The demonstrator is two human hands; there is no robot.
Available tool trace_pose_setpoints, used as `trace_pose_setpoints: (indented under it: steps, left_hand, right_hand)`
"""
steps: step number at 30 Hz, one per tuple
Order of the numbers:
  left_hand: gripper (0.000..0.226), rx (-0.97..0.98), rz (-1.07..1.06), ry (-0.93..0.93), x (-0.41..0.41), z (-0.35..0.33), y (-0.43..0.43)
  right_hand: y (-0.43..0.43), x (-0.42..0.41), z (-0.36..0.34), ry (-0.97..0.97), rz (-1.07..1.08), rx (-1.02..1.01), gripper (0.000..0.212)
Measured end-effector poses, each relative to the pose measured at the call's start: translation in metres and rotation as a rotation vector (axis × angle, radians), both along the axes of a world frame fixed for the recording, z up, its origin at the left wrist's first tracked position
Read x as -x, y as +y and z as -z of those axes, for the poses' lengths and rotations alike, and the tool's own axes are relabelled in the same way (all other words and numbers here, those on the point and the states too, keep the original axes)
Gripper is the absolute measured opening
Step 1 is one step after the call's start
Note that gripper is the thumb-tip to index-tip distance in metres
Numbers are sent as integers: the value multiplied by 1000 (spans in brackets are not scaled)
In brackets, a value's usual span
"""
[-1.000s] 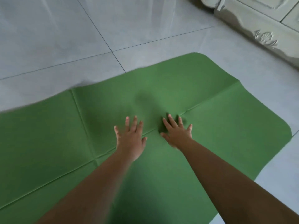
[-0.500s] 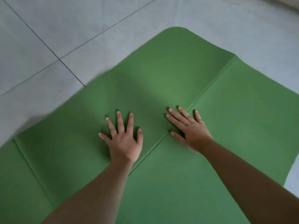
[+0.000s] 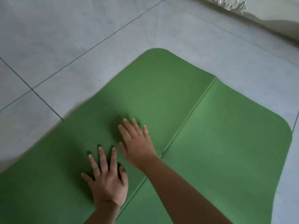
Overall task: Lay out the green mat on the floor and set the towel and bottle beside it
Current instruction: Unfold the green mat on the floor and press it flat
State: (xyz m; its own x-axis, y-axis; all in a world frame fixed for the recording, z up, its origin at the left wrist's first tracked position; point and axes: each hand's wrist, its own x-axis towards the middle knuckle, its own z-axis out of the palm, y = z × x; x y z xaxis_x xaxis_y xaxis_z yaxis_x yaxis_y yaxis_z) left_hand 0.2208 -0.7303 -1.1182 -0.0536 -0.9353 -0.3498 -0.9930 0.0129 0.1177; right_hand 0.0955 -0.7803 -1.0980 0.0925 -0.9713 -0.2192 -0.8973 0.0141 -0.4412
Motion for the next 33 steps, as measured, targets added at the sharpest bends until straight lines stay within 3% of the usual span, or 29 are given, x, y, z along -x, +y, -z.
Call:
trace_pose_setpoints:
  steps: [2,4,8,13,17,21,22,25,27,29,33]
  left_hand:
    - [73,-3,8,-24,0,0,0]
    - [74,6,4,-3,3,-4,0]
    - [75,21,5,-6,3,-6,-1]
    - [79,61,8,-39,-1,3,1]
    - [70,57,2,-12,5,-4,3]
    - [56,69,-119,80,46,-21,-8]
    - [58,86,-63,109,66,-23,-14]
    - [65,161,528,170,149,-22,-30]
    - [62,112,728,162,195,-16,-42]
    - [58,62,670,112,216,-3,-50]
    - [56,184,607,58,218,17,-49]
  right_hand:
    - [-9,-23,10,36,-205,-7,55]
    - [-13,-9,22,111,-264,23,54]
    - [-9,77,32,242,27,31,57]
    - [57,187,22,354,439,-191,56]
    - [86,182,-11,263,560,-366,58]
    - [108,131,-31,106,549,-243,57]
    - [112,124,-30,96,517,-197,57]
    - [127,136,-16,119,474,-154,57]
    - [151,162,1,172,462,-194,58]
    - [181,194,18,291,467,-197,56]
    - [217,272,25,342,753,-220,56]
